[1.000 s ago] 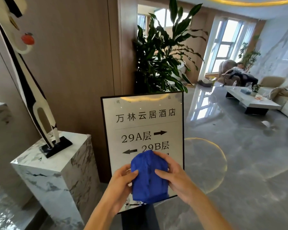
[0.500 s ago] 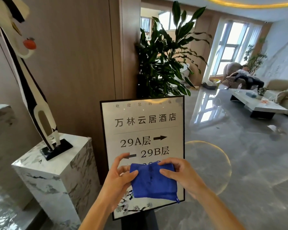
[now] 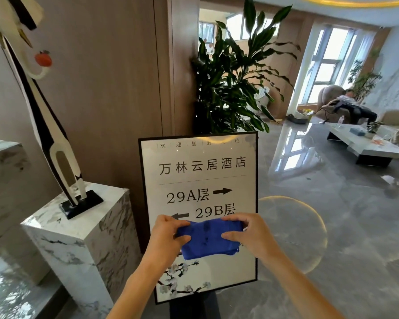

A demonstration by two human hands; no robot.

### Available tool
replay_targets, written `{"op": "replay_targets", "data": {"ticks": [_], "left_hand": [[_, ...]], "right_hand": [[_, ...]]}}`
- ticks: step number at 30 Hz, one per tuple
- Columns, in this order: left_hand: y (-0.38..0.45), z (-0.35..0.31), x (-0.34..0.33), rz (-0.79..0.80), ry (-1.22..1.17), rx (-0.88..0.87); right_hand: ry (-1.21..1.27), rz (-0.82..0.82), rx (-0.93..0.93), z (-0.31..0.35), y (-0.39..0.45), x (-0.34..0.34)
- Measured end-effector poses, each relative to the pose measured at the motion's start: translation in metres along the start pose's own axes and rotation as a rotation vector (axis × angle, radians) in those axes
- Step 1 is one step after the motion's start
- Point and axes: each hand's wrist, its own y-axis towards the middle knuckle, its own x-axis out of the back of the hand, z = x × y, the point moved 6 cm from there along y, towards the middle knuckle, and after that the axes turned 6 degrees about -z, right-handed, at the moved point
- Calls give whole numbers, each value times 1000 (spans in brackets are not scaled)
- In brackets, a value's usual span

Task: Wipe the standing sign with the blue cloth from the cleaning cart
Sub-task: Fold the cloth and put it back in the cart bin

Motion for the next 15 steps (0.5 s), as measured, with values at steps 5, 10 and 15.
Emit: {"op": "replay_targets", "data": {"ticks": [5,10,15], "left_hand": [[5,-12,6,-96,35,-62],[14,-18,9,-105,41,-42],[29,-21,17,-90,14,-10]], "right_hand": [[-131,-38,9,9,8,5],[-488,-136,37,18,13,13],[-403,-31,11,27,28,13]]}}
